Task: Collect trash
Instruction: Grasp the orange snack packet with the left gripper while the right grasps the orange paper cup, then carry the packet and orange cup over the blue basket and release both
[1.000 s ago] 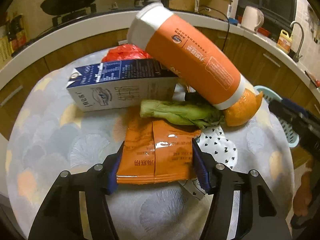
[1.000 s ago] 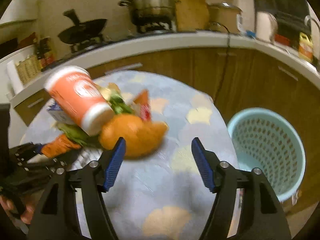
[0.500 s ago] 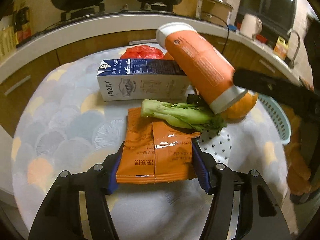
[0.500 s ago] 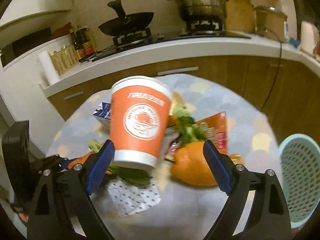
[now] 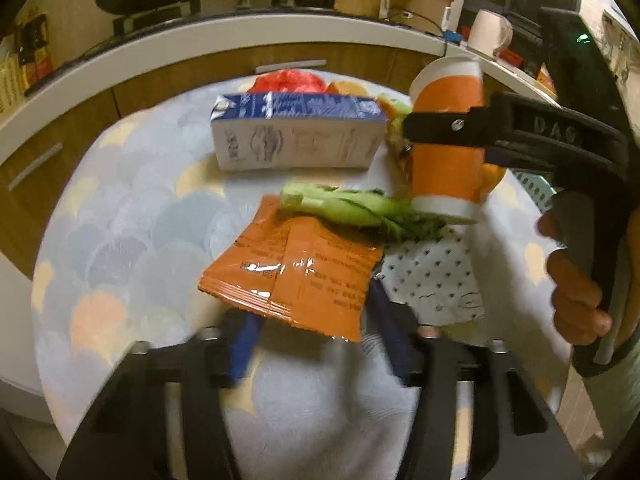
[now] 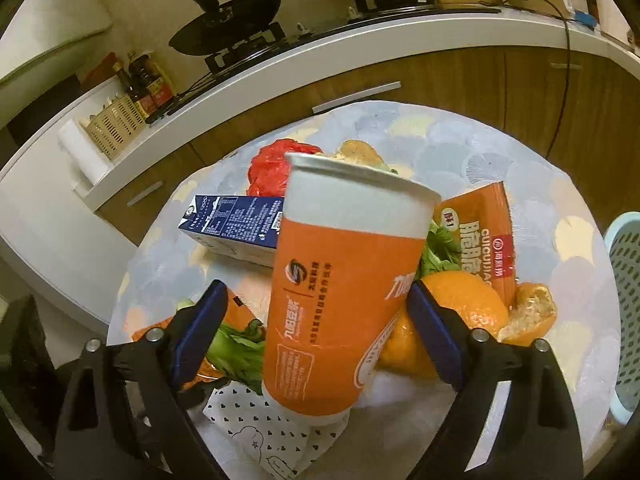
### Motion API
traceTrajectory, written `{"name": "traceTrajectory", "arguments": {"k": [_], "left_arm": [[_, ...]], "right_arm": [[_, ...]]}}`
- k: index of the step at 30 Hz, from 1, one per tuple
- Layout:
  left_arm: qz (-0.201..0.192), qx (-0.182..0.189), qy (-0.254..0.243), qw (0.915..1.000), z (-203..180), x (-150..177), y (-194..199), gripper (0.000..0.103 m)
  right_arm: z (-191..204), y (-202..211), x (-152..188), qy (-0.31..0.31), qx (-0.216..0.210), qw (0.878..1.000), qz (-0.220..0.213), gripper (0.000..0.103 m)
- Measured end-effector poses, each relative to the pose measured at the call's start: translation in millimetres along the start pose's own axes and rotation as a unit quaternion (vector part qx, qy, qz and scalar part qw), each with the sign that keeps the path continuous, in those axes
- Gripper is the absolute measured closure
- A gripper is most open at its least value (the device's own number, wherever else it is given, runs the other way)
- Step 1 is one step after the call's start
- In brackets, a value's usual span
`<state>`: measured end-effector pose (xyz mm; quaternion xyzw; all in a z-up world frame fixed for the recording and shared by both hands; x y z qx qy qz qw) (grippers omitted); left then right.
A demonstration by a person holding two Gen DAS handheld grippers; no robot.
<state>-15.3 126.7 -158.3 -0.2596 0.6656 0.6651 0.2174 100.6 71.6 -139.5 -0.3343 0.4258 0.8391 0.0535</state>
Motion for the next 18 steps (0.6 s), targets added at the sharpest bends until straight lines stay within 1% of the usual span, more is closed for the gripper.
{"name": "traceTrajectory", "arguments": {"k": [1, 3, 5, 7, 8, 9, 10, 11, 12, 14, 15, 18], "left_arm": [[-0.002, 0.000, 0.001, 1.0000, 1, 0, -1, 0.041], [-0.006, 0.006, 0.004, 1.0000, 0, -3, -3, 0.040], [-0.004, 0.004, 0.006, 1.0000, 5, -6, -7, 0.039], [-0.002, 0.003, 0.007, 1.0000, 8, -8, -12, 0.040], [0.003, 0.010, 0.013, 0.9999, 10, -9, -16, 0.049], [0.007, 0.013, 0.018, 0.9997, 11, -8, -20, 0.060], [0.005, 0.004, 0.016, 0.9998, 12, -9, -20, 0.066], [0.006, 0.004, 0.015, 0.9999, 11, -9, -20, 0.083], [0.005, 0.018, 0.023, 0.9995, 11, -9, -19, 0.087], [-0.007, 0.030, 0.042, 0.9987, 13, -8, -11, 0.089], [-0.017, 0.027, 0.045, 0.9985, 15, -9, -4, 0.093], [-0.048, 0.023, 0.054, 0.9971, 19, -16, 15, 0.094]], "right_arm": [[-1, 0, 0, -0.001, 0.002, 1.000, 0.003, 0.037], [-3, 0, 1, -0.006, -0.001, 1.000, 0.009, 0.048], [-7, 3, 0, -0.018, -0.006, 1.000, 0.005, 0.048], [-7, 8, -1, -0.018, -0.007, 1.000, -0.003, 0.049], [-6, 11, -1, -0.014, -0.007, 1.000, -0.007, 0.049], [-6, 14, -1, -0.011, -0.007, 1.000, -0.011, 0.049], [-4, 18, -2, -0.007, -0.006, 1.000, -0.015, 0.049], [-3, 23, -3, -0.002, -0.002, 1.000, -0.022, 0.049], [-2, 27, -4, 0.004, 0.003, 1.000, -0.026, 0.049], [-1, 37, -5, 0.019, 0.020, 0.999, -0.035, 0.049], [-2, 41, -6, 0.024, 0.027, 0.999, -0.038, 0.049], [-9, 53, -6, 0.022, 0.040, 0.998, -0.043, 0.049]]}}
Point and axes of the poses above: each gripper's, at about its wrist camera, not at the fingertips, and y roughly against the way its jaws point, z to its left, x to its underside, the point moved 8 cm from there along -y, roughly the way its jaws point, and after that the axes turned 7 degrees about -y, right-handed, at the moved point
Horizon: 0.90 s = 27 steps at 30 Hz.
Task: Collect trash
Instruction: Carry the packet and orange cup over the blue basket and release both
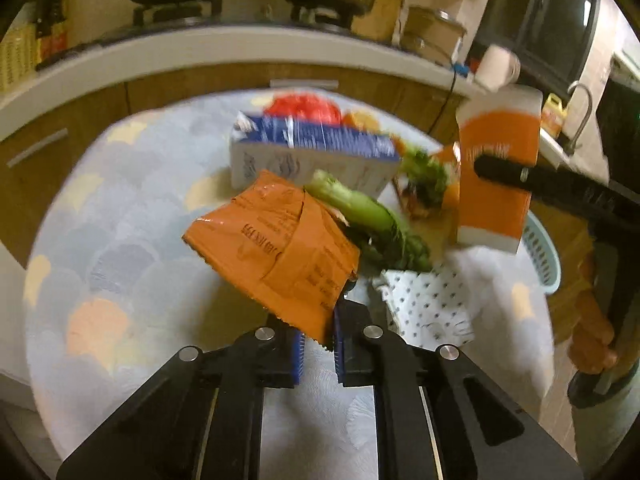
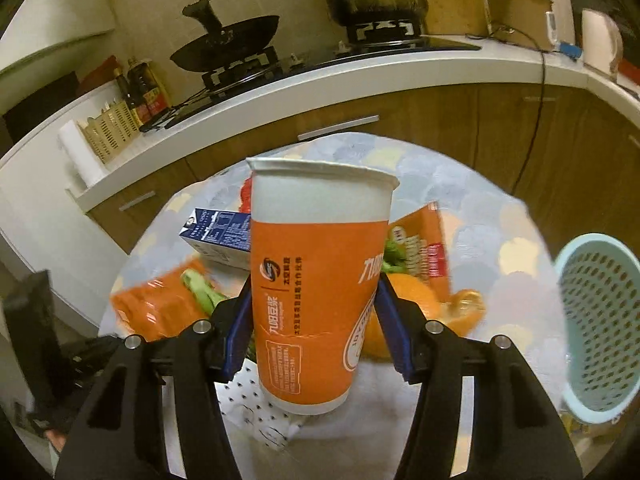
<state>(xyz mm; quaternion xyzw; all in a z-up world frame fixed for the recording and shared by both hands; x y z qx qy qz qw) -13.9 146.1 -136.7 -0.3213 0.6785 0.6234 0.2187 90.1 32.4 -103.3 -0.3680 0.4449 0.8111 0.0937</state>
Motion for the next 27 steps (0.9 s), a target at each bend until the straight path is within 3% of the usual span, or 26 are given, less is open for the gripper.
{"name": "traceTrajectory", "arguments": {"k": [2, 4, 11, 19, 27], "left_arm": [[-0.019, -0.003, 0.005, 0.9998, 0, -6, 12, 0.094], [-0.039, -0.002, 0.009, 0.9992, -2, -13, 25, 0.103], [-0.085, 0.014, -0.004, 0.9963, -28, -41, 55, 0.103], [-0.090, 0.059, -0.049, 0.9929, -94, -67, 42, 0.103], [-0.063, 0.121, -0.107, 0.9848, -178, -87, 0, 0.103]], "right_arm": [[-6, 10, -2, -0.006, 0.001, 1.000, -0.009, 0.049], [-10, 21, -5, -0.010, -0.002, 1.000, -0.019, 0.049], [-31, 58, -14, -0.016, 0.016, 0.998, -0.060, 0.049], [-78, 94, -21, -0.037, 0.067, 0.992, -0.101, 0.049], [-174, 125, -17, -0.116, 0.121, 0.979, -0.120, 0.049]]}}
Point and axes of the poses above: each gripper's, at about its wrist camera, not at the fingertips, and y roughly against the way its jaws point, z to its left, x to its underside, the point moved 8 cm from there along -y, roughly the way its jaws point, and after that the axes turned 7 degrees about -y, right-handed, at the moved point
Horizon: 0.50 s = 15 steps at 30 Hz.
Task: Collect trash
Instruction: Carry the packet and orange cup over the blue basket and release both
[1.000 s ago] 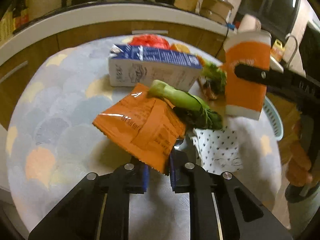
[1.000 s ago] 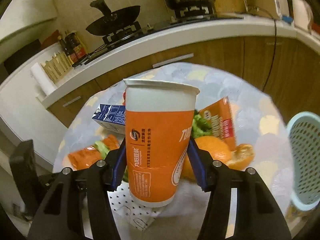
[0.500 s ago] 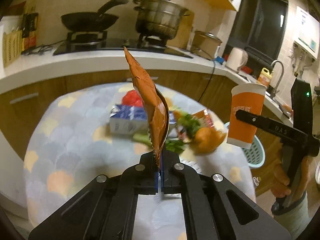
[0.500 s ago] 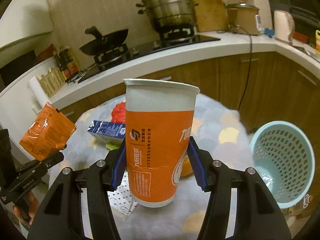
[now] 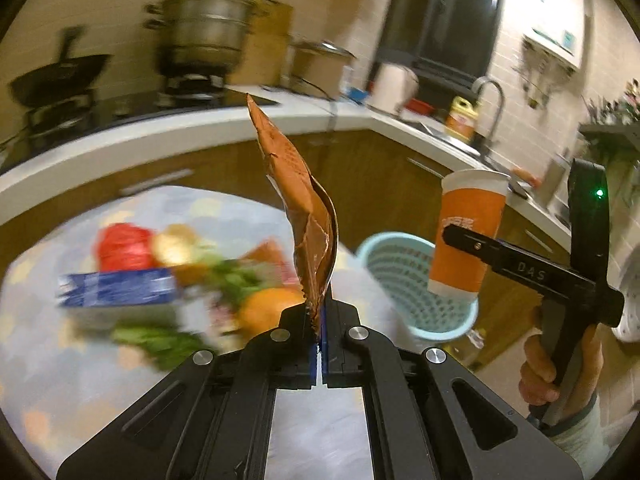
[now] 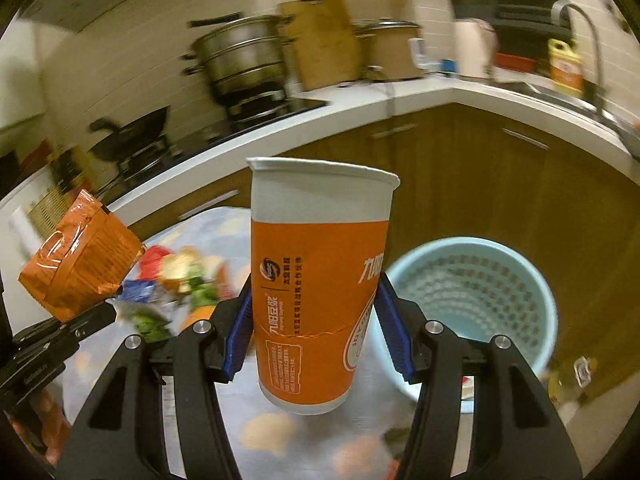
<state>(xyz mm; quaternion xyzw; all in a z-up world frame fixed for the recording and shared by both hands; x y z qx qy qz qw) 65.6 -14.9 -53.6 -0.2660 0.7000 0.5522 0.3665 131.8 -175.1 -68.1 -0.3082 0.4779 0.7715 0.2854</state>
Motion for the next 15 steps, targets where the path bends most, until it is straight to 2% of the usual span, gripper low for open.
{"name": "traceTrajectory", "arguments": {"k": [5, 10, 15], "left_arm": [[0.051, 0.073, -0.004, 0.9961, -49, -6, -66, 0.103], [0.089, 0.090, -0.043, 0.9910, -96, -2, -124, 0.103], [0.135, 0.101, -0.058, 0.9839, -121, 9, -179, 0.103]], "right_arm": [[-77, -10, 1, -0.063, 0.064, 0.996, 0.005, 0.049], [-140, -25, 13, -0.108, 0.109, 0.988, 0.023, 0.049], [-174, -46, 31, -0.125, 0.139, 0.981, 0.054, 0.049]]}}
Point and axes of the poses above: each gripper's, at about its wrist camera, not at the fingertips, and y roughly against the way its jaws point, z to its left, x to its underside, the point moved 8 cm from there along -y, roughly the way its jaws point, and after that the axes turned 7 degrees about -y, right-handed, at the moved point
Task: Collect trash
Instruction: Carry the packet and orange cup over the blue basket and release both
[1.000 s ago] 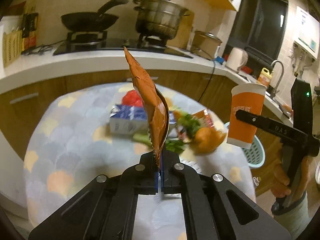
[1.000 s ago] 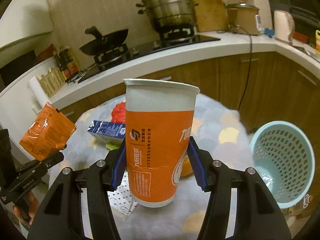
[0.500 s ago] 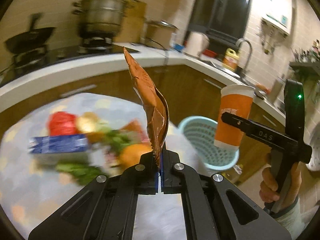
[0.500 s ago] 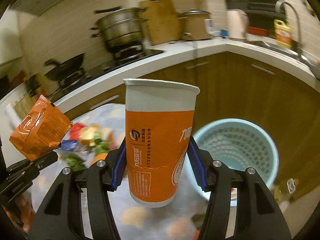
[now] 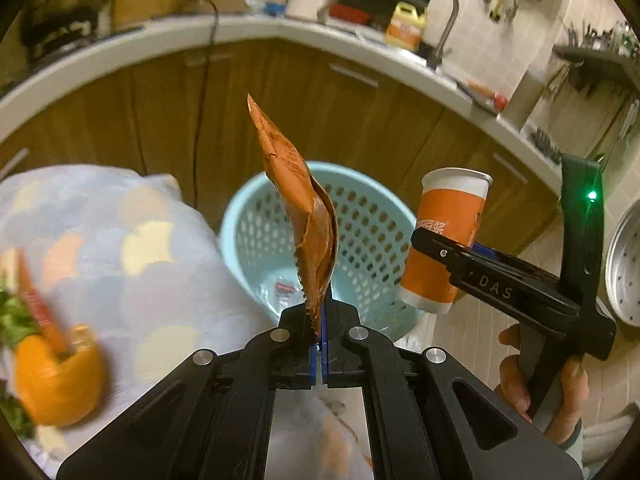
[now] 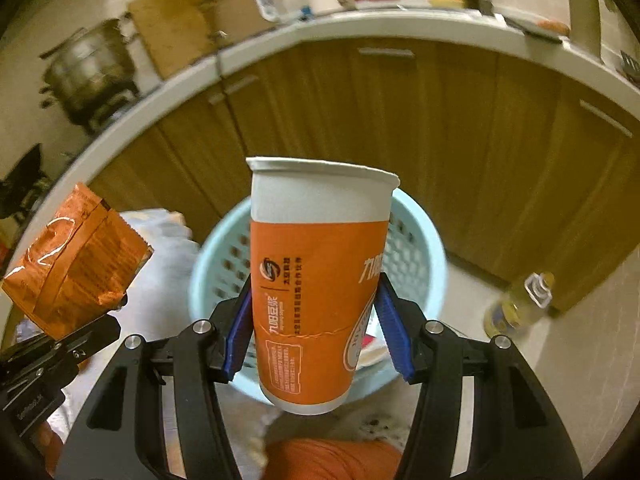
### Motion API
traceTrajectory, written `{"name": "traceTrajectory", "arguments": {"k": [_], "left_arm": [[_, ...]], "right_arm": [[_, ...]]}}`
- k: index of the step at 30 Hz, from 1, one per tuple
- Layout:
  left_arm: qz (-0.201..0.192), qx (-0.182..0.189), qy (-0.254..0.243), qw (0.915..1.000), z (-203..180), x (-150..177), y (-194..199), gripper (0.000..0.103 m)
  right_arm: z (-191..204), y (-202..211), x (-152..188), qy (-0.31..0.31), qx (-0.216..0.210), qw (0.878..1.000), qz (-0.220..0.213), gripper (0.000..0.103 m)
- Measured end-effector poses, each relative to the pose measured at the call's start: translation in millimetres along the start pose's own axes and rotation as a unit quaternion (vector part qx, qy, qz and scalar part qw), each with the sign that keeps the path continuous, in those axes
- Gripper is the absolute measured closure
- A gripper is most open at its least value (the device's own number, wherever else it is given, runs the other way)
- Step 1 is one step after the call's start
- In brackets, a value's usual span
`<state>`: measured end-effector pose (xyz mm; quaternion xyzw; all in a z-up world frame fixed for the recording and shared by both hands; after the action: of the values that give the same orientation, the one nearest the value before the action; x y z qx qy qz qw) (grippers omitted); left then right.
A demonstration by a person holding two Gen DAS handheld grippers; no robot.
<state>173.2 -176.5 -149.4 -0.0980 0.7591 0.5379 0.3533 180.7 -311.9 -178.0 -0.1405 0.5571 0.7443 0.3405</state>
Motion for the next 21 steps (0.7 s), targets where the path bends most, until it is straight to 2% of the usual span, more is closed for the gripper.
{"name": "traceTrajectory", "arguments": {"k": [6, 7, 9, 10, 21], "left_arm": [[0.044, 0.007, -0.001, 0.9990, -3, 5, -50, 0.100], [0.048, 0.004, -0.001, 0.9988, -1, 6, -55, 0.096], [0.057, 0.001, 0.002, 0.9983, 1, 10, -63, 0.066], [0.057, -0.001, 0.003, 0.9984, 3, 11, -64, 0.063], [0.035, -0.010, 0.011, 0.9993, 13, 13, -35, 0.055]], "right_arm": [[-5, -22, 8, 0.006, 0.016, 1.000, 0.019, 0.048], [-5, -25, 9, 0.009, 0.018, 1.000, 0.022, 0.047], [-6, -29, 9, 0.011, 0.027, 0.999, 0.024, 0.047], [-5, -31, 10, 0.013, 0.026, 0.999, 0.028, 0.047], [1, -19, 11, 0.014, 0.020, 0.999, 0.022, 0.043]]}}
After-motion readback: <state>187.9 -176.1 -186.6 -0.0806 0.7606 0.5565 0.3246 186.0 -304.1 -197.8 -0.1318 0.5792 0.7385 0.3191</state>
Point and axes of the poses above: each gripper's, at about its wrist camera, not at the fingertips, and y roughly against the way its jaws point, z to its left, x to its underside, the point moved 8 cm from there along -y, roughly the way its jaws point, and after that the axes turned 7 degrees about -y, right-handed, at the moved point
